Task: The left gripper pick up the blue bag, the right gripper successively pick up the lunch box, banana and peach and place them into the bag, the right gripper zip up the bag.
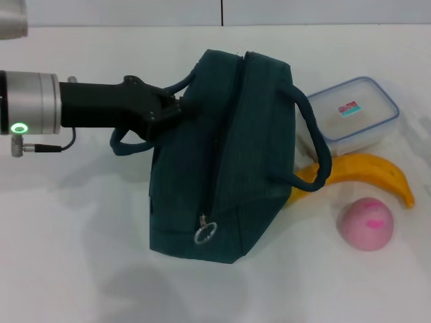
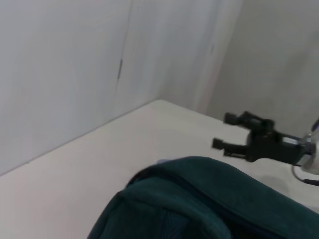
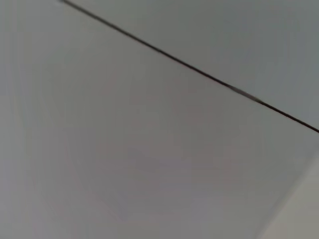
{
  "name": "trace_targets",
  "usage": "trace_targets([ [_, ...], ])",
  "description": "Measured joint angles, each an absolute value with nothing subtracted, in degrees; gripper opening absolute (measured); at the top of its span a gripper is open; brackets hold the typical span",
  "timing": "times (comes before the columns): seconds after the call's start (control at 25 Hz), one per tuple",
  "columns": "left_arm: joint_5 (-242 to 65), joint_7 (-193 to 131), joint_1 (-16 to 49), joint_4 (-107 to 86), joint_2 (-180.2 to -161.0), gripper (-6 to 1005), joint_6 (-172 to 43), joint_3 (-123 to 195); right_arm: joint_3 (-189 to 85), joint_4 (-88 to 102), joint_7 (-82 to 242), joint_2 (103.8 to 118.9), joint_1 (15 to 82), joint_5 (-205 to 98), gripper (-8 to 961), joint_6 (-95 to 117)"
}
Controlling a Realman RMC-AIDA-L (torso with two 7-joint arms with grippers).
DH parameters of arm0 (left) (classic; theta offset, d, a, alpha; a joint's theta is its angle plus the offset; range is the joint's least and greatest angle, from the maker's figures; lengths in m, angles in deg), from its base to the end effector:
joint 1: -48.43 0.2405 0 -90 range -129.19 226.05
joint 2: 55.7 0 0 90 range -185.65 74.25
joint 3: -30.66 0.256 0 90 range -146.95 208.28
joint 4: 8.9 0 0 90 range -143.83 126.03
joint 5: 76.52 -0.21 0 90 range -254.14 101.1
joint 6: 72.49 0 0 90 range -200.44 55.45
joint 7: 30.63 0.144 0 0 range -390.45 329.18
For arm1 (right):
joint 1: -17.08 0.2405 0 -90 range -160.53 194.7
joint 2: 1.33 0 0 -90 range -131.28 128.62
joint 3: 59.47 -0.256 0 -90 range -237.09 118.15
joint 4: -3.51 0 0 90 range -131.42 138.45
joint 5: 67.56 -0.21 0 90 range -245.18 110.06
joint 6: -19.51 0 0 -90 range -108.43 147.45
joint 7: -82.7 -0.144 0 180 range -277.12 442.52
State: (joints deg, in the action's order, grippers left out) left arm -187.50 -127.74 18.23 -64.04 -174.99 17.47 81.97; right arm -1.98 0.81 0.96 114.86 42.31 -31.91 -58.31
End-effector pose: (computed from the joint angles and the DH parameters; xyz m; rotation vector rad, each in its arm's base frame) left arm -0.2104 0.3488 0.0222 -2.8018 -0.6013 -0.6149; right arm 0.3458 0.3076 0.0067 -1.3653 1.4750 1.4910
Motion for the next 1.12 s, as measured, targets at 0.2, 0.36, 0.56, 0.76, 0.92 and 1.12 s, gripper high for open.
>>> trace_targets([
  [0.2,-187.31,-127.07,17.99,-64.16,-174.96,36,17.5,84.2,-1.43,0.81,-6.47,114.85,43.26,-29.97,857,-51.38],
  [0.36,-187.28,-126.8,17.83,-64.19,-174.98,36,17.51,84.48,-1.37,0.99,-10.98,114.85,44.93,-27.69,857,-47.51],
  [0.56,-187.22,-125.62,17.83,-64.18,-175.08,36,17.51,84.53,-1.23,1.22,-14.13,114.86,47.41,-26.48,855,-45.37],
  [0.76,-187.19,-125.51,17.85,-64.18,-175.08,36,17.51,84.54,-0.85,1.4,-17.56,114.85,49.49,-25.12,854,-43.35],
  [0.92,-187.16,-125.0,17.85,-64.04,-175.06,36,17.51,84.54,-0.7,1.51,-19.74,114.86,50.86,-23.75,853,-42.32],
  [1.12,-187.16,-124.27,17.9,-63.91,-175.05,36,17.51,84.52,-0.66,2.11,-20.8,114.86,51.79,-23.29,836,-41.06],
])
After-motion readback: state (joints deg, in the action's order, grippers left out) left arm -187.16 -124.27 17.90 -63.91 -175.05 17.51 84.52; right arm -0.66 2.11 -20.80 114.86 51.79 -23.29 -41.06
